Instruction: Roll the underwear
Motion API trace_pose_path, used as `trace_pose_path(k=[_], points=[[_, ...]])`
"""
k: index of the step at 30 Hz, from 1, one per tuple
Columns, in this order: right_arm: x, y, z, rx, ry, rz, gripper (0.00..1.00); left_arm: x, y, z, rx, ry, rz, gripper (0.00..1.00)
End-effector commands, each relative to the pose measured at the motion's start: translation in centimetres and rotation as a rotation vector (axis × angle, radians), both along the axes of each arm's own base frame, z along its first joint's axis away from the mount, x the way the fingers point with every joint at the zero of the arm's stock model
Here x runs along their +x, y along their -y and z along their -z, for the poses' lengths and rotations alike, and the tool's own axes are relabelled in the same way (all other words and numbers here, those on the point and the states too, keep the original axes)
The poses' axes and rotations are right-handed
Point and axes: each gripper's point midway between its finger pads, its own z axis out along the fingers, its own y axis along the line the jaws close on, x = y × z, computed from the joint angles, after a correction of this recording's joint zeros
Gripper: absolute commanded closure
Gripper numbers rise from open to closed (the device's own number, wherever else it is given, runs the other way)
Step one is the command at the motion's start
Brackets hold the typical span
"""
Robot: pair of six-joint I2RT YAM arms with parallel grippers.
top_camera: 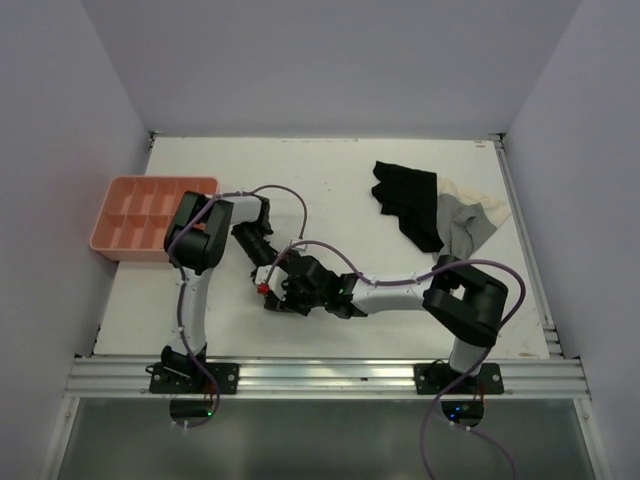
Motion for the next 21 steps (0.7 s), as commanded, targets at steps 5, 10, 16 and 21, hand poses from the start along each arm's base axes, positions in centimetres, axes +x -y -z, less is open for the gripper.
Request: trace_pose_path(k=[5,10,16,21], points=[[-3.8,2.5,5.8,-0.112,-0.242,-0.036,1.00,8.9,1.1,-1.4,-0.235,0.365,-0.128,0.64],[-3.5,2.7,5.0,-0.058,-0.389,0.009,1.00,12.9,0.4,-6.9,-0.350,0.547,-0.229,0.59],[-2.2,2.5,4.0,-0.004,-0.577,0.095,1.00,17.2,-1.6,-11.6,-0.430,0.703,-0.425,0.55],[-0.2,1.7,4.9,0.012,-0.749,0.191,1.00,16.8,-4.6,-13.3,-0.411,0.914,-0.486,0.54]])
